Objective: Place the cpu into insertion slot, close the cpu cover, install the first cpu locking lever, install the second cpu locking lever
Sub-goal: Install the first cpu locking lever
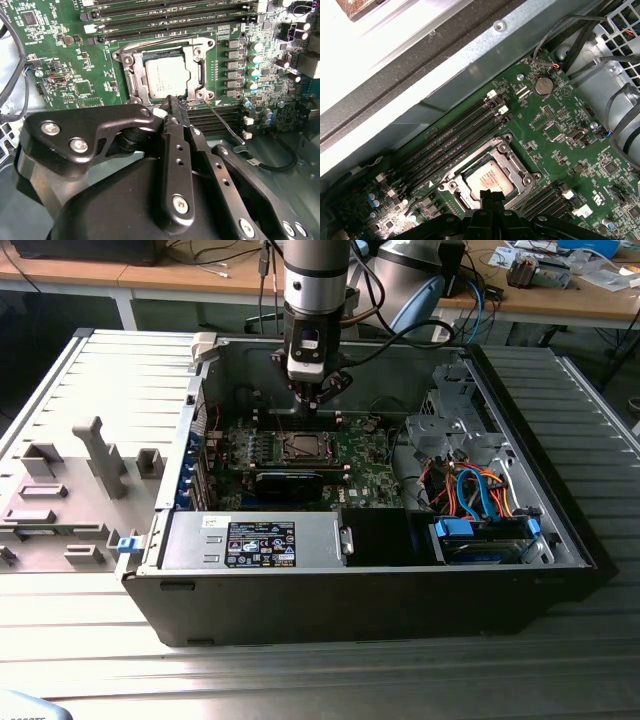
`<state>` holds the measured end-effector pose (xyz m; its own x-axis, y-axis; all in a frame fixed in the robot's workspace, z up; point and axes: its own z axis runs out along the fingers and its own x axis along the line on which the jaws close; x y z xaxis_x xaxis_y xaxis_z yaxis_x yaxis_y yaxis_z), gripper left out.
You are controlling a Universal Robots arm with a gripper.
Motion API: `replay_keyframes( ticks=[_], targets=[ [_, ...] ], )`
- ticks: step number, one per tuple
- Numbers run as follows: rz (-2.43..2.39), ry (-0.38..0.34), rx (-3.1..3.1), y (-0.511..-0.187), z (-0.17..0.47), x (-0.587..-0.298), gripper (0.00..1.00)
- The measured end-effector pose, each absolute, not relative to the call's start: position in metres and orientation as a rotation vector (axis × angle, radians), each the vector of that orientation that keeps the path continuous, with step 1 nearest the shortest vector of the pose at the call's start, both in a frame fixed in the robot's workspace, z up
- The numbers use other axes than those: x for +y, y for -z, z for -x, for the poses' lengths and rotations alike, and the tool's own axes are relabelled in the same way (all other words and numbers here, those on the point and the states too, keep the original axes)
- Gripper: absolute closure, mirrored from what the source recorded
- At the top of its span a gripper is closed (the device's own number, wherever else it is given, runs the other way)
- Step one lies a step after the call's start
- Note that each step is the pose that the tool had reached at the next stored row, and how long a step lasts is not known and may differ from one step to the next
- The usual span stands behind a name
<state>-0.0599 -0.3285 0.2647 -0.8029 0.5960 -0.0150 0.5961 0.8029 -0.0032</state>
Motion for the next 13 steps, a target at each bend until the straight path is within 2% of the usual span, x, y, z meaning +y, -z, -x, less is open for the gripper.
replay_keyframes(
  ticks=[13],
  targets=[
    [-0.96,0.012,2.977,-0.2648,0.0599,-0.3285,0.89]
  ],
)
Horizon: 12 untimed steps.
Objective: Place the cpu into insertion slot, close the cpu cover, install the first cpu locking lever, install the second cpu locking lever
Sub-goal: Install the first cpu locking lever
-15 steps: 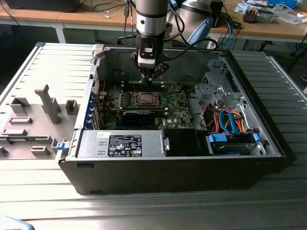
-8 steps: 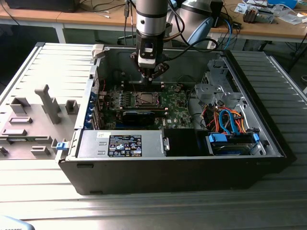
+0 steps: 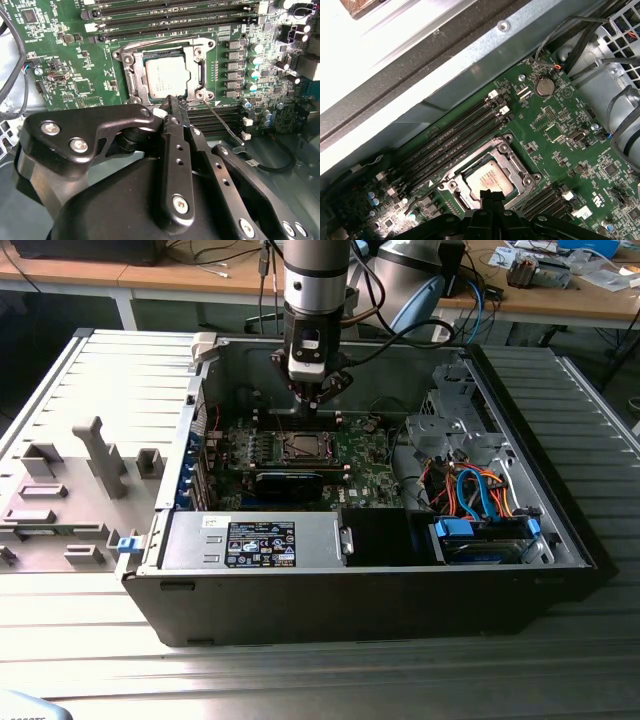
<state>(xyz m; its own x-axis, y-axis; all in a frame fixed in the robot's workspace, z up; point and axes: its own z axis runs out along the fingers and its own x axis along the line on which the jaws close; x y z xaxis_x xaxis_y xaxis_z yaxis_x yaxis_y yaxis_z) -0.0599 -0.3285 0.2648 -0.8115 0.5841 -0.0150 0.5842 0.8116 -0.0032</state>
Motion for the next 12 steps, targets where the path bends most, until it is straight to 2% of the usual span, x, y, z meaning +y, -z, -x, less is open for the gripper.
replay_keyframes(
  ticks=[12],
  targets=[
    [-0.944,0.012,2.982,-0.2648,0.0599,-0.3285,0.89]
  ],
)
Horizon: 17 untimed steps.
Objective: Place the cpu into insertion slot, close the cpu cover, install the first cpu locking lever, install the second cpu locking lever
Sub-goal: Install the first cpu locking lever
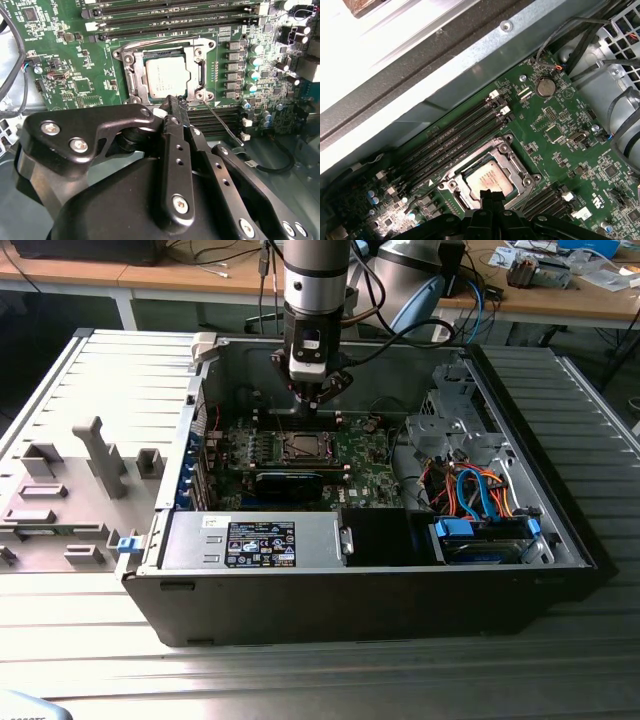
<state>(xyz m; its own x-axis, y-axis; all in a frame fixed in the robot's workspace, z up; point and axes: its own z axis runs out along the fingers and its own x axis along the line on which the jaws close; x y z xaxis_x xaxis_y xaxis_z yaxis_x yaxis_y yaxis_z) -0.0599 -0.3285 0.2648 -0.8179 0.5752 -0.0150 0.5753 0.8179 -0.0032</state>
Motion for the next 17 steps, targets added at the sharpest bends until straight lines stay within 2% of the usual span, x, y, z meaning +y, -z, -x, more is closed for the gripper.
replay_keyframes(
  ticks=[17],
  targets=[
    [-0.915,0.012,2.991,-0.2647,0.0599,-0.3285,0.89]
  ],
)
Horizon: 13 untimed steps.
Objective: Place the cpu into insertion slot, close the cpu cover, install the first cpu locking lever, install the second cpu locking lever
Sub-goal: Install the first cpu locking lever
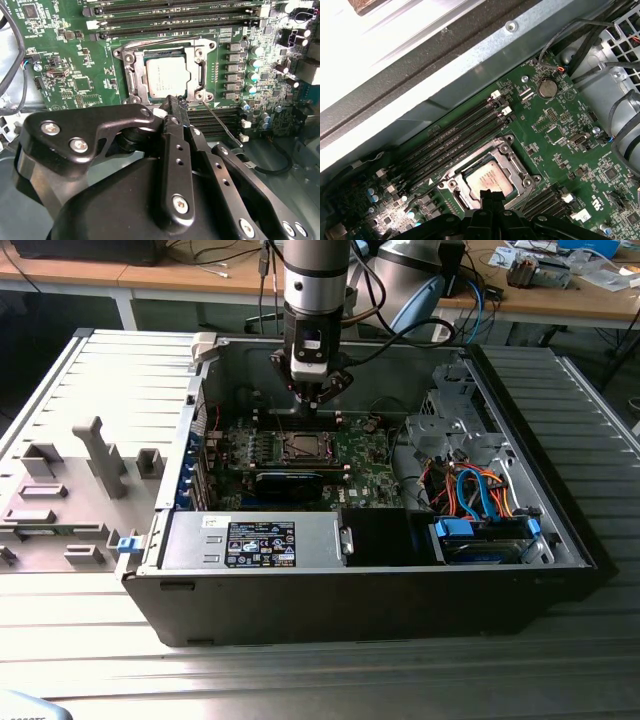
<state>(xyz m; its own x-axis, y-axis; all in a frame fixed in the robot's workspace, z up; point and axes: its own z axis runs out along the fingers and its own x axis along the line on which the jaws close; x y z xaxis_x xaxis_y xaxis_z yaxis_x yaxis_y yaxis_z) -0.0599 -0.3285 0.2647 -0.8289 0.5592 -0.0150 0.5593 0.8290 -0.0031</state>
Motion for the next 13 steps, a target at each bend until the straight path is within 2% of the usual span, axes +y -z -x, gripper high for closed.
replay_keyframes(
  ticks=[13],
  targets=[
    [-0.897,0.011,2.997,-0.2647,0.0599,-0.3285,0.89]
  ],
)
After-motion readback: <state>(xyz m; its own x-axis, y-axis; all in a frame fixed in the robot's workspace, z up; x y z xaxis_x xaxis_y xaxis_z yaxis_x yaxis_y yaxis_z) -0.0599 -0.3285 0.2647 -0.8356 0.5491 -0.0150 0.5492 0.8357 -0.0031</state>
